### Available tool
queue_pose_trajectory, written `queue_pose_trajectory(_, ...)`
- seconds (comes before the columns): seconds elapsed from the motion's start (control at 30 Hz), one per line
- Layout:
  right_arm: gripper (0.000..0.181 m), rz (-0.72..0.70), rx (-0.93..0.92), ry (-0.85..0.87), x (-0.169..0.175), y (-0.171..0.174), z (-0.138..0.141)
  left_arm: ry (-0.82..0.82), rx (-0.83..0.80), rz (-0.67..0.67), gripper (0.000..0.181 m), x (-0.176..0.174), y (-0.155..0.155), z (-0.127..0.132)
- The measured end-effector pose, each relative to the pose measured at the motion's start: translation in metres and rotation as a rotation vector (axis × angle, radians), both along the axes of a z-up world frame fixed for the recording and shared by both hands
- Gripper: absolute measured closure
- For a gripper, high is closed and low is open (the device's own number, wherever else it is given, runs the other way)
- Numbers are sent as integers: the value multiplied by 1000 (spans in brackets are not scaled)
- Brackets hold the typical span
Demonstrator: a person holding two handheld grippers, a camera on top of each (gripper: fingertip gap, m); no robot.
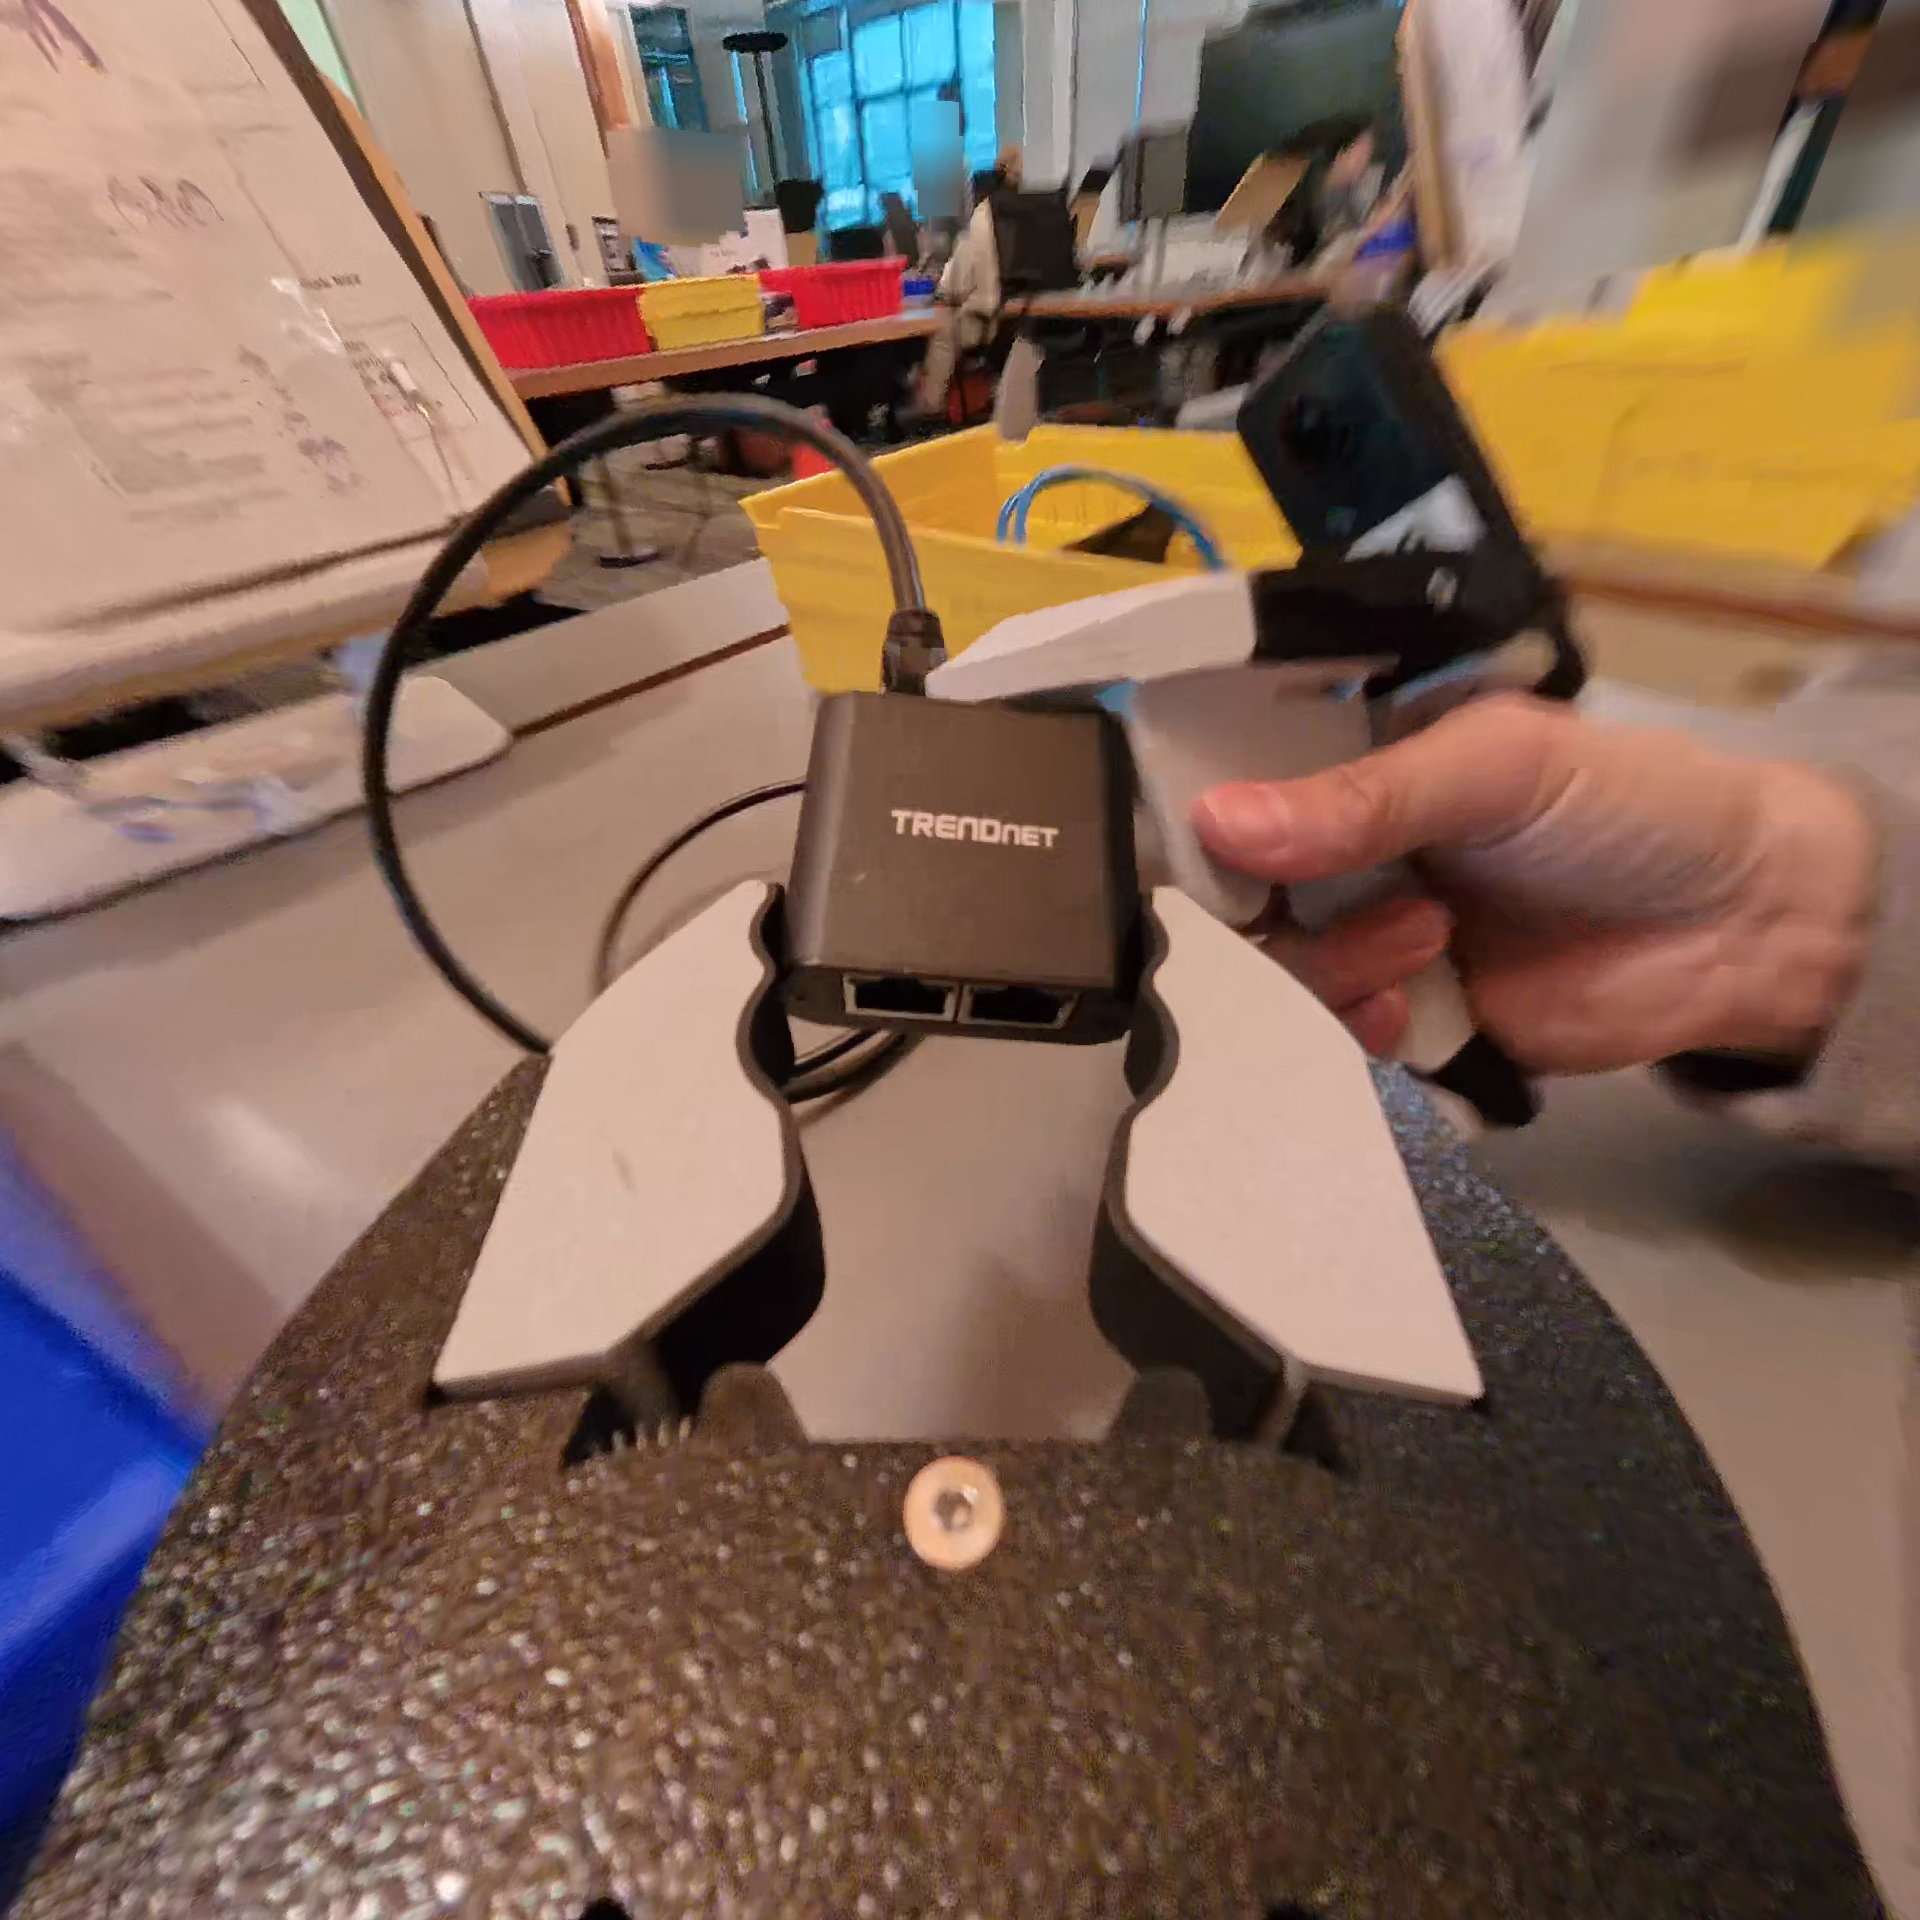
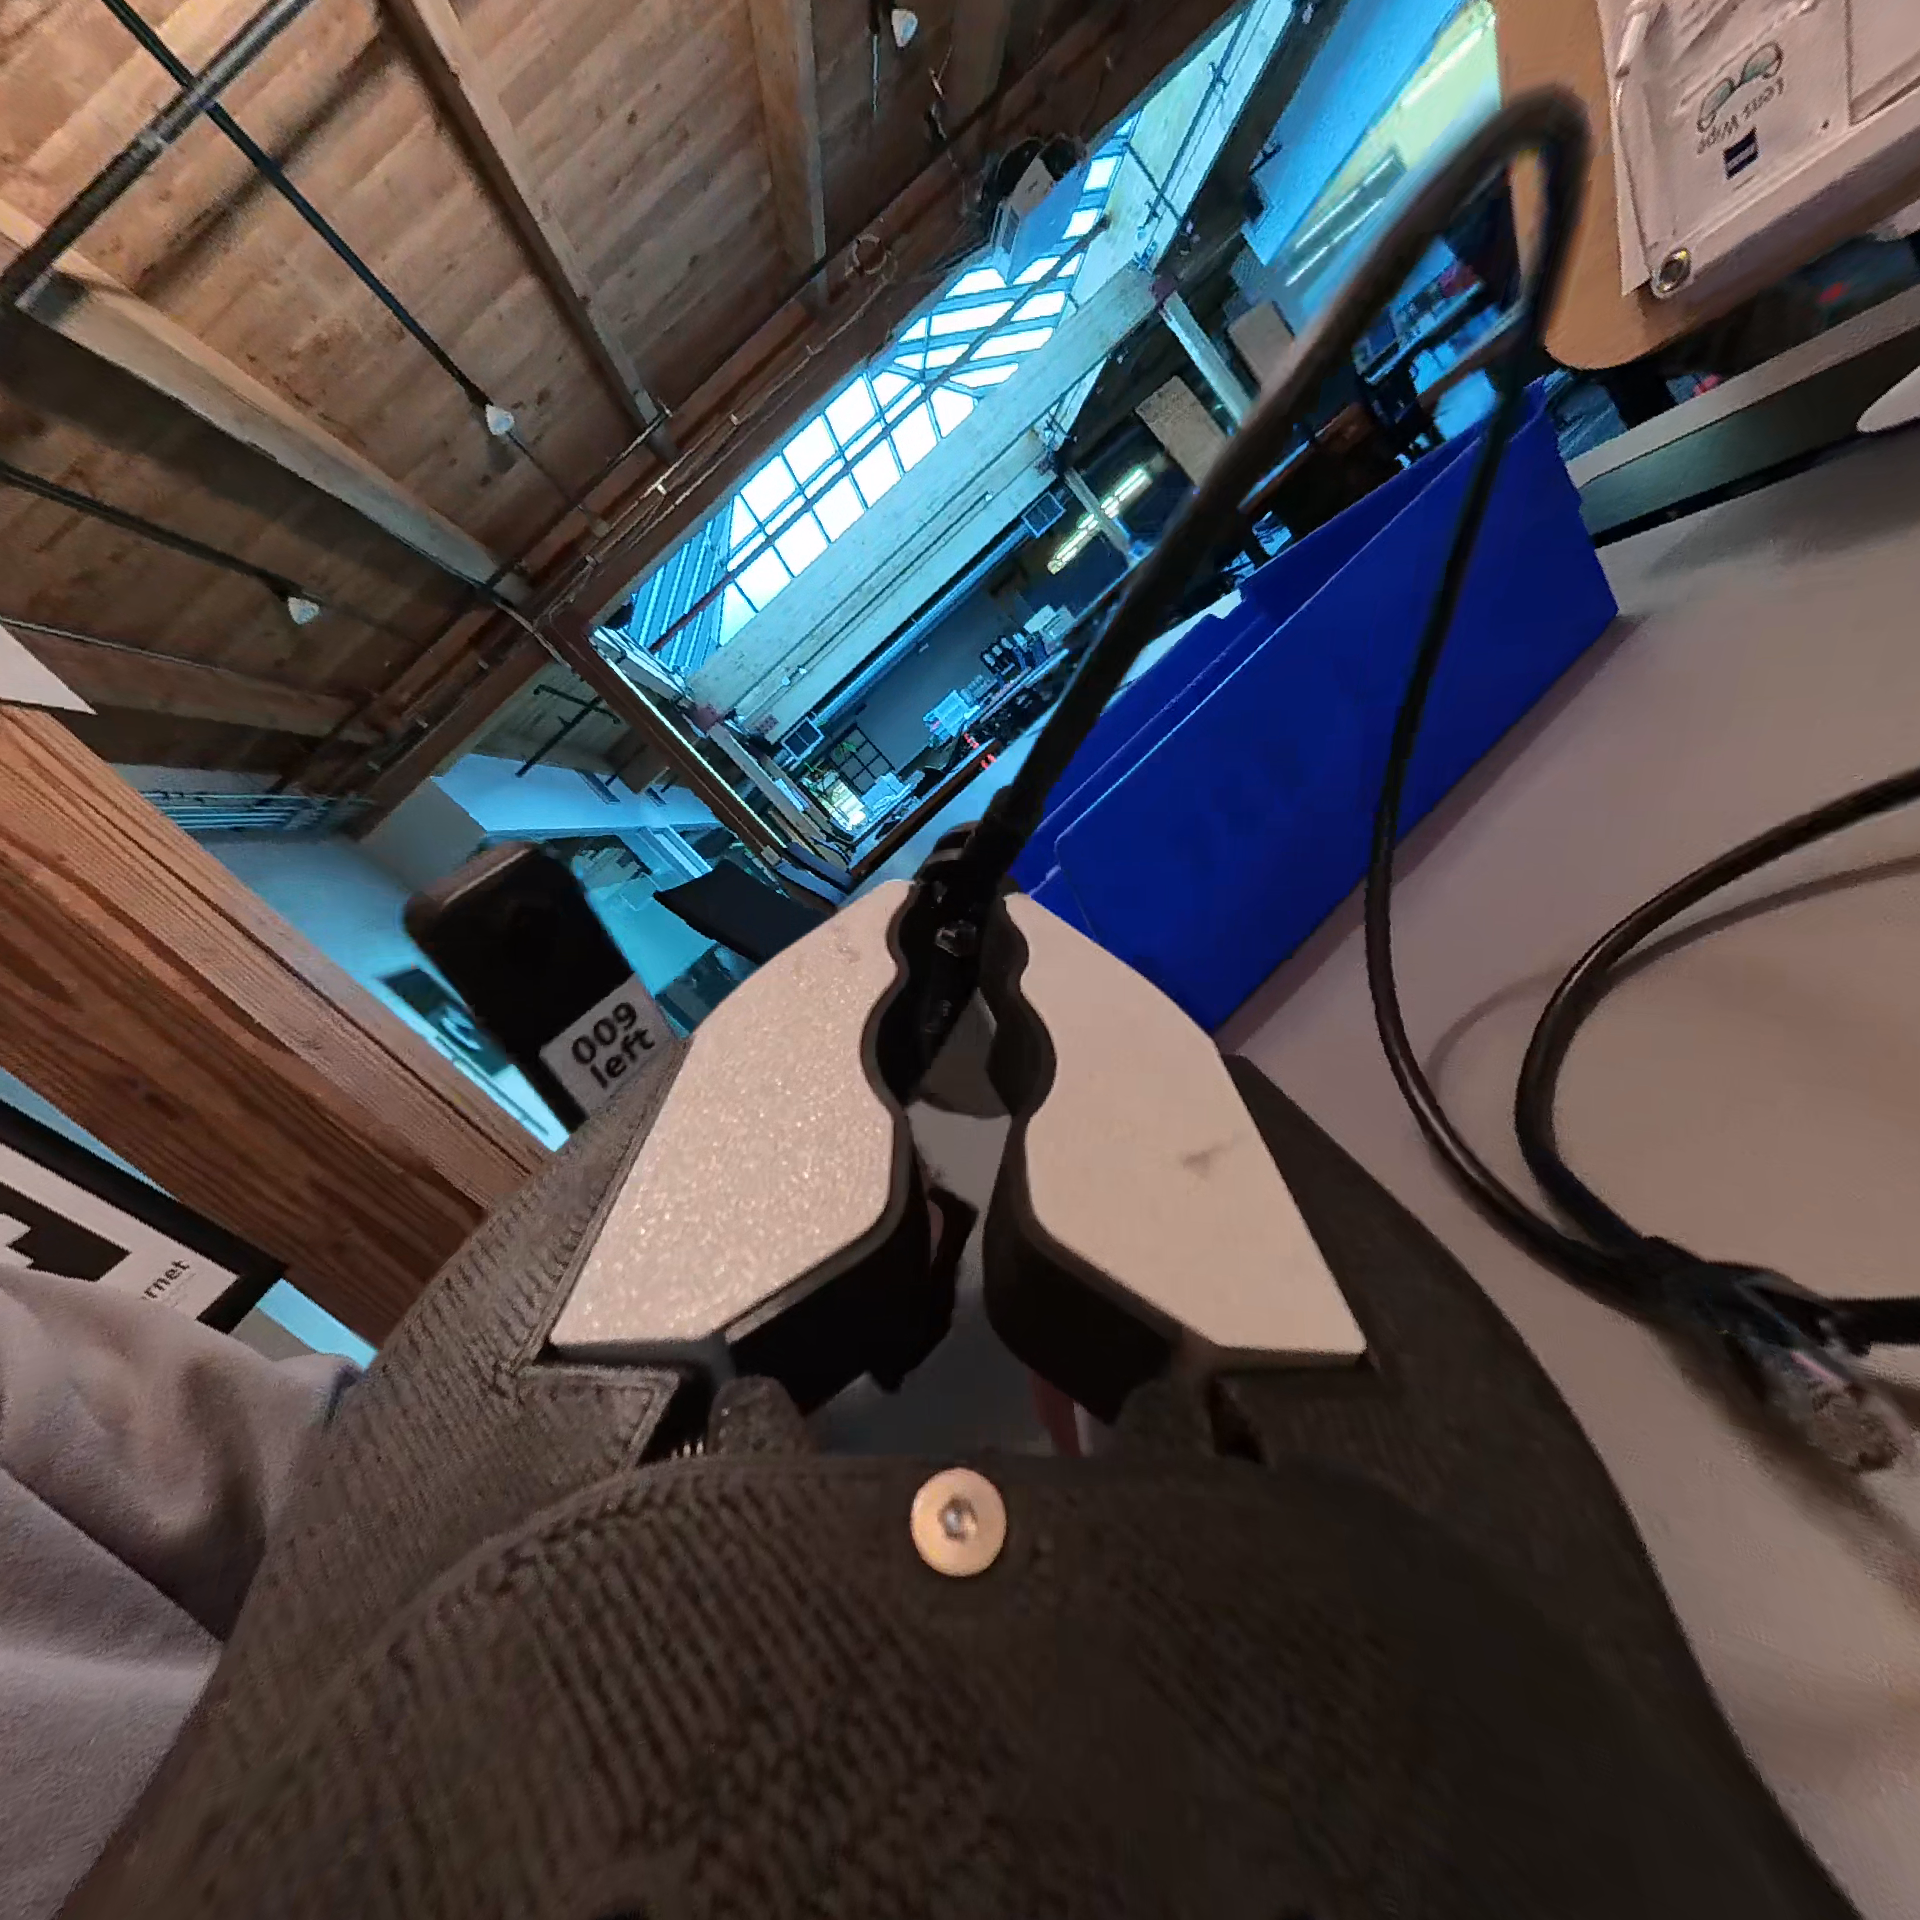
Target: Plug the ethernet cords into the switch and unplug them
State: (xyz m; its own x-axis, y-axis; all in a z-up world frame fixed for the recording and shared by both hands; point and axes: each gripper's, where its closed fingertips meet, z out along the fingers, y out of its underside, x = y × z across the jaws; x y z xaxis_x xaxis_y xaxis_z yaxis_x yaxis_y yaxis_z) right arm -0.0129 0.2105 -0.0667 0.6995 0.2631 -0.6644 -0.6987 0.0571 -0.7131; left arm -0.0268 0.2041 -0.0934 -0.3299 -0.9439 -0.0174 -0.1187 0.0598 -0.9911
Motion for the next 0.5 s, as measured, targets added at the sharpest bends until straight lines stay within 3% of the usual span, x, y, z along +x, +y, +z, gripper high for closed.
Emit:
queue_pose_trajectory(0.07,170,-9,-9,-31,0,0,1,10,-107,-24,119,0,-2,2)
queue_pose_trajectory(0.17,168,-1,3,-64,-1,-1,3,-39,108,46,119,1,1,1)
queue_pose_trajectory(0.5,160,20,38,72,-7,6,11,-80,186,61,119,-2,6,5)
